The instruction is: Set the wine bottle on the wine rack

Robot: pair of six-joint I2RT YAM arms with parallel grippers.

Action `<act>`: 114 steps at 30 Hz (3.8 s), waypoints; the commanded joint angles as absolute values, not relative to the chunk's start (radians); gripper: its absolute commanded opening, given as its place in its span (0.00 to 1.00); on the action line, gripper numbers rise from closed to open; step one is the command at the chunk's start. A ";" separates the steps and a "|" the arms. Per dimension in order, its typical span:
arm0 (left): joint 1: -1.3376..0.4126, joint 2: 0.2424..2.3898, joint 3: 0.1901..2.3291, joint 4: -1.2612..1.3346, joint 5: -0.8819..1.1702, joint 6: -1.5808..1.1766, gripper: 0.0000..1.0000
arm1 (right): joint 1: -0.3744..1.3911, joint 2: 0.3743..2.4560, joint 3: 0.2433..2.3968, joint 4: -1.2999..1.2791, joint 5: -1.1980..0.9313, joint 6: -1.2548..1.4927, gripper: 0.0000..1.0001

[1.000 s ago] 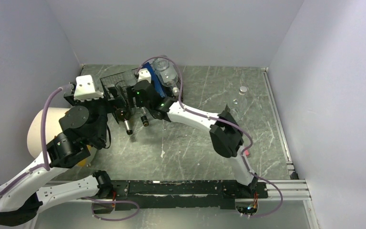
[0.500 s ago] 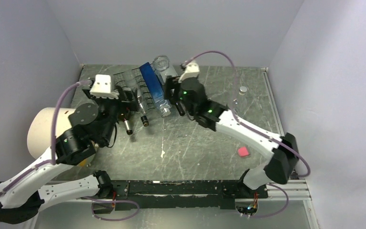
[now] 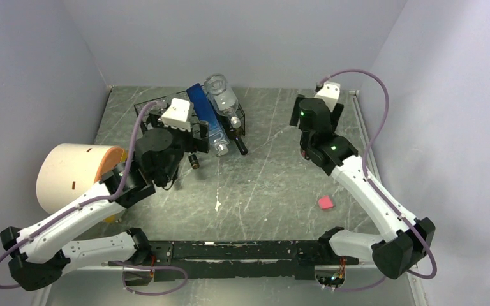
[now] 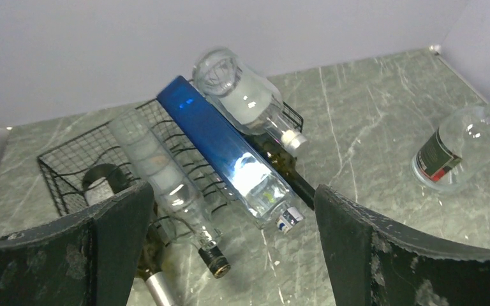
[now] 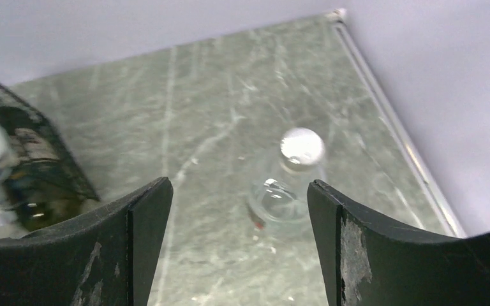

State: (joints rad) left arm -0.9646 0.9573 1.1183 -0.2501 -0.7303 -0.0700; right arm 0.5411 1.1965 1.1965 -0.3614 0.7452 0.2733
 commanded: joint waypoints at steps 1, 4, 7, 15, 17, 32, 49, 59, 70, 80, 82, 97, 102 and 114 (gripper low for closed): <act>-0.897 0.995 1.076 -0.189 -0.493 -0.138 0.99 | 0.521 1.132 1.133 -0.439 0.911 0.303 0.81; -0.832 1.022 1.032 -0.137 -0.297 -0.199 0.99 | 0.486 1.133 1.118 -0.475 0.949 0.326 0.81; -0.793 1.059 1.009 -0.105 -0.166 -0.251 0.99 | 0.410 1.159 1.129 -0.510 0.894 0.341 0.81; -0.760 1.063 0.959 -0.043 -0.017 -0.291 0.99 | 0.212 1.252 1.160 -0.442 0.511 0.223 0.80; -0.755 1.056 0.947 -0.030 -0.002 -0.295 0.99 | 0.196 1.294 1.190 -0.448 0.450 0.207 0.79; -0.744 1.050 0.937 -0.029 0.020 -0.293 0.99 | 0.186 1.402 1.245 -0.426 0.404 0.201 0.64; -0.744 1.057 0.948 -0.047 0.010 -0.295 0.99 | 0.183 1.365 1.189 -0.312 0.235 0.197 0.00; -0.743 1.069 0.959 -0.048 -0.001 -0.302 0.99 | 0.304 1.175 0.876 0.146 0.220 0.315 0.00; -0.743 1.078 0.956 -0.053 -0.004 -0.311 0.99 | 0.468 1.016 0.571 0.268 0.392 0.332 0.00; -0.742 1.105 0.960 -0.048 -0.006 -0.309 0.99 | 0.484 0.876 0.453 0.141 0.244 0.349 0.00; -0.742 1.108 0.958 -0.046 0.005 -0.310 0.99 | 0.485 0.864 0.451 0.117 0.240 0.377 0.00; -0.741 1.125 0.952 -0.024 0.026 -0.335 0.99 | 0.488 0.874 0.522 -0.084 0.183 0.392 0.00; -0.741 1.132 0.957 -0.028 0.027 -0.337 0.99 | 0.488 0.905 0.557 -0.157 0.163 0.383 0.00; -0.741 1.113 0.946 -0.041 0.015 -0.339 0.99 | 0.488 1.013 0.591 -0.224 0.100 0.409 0.00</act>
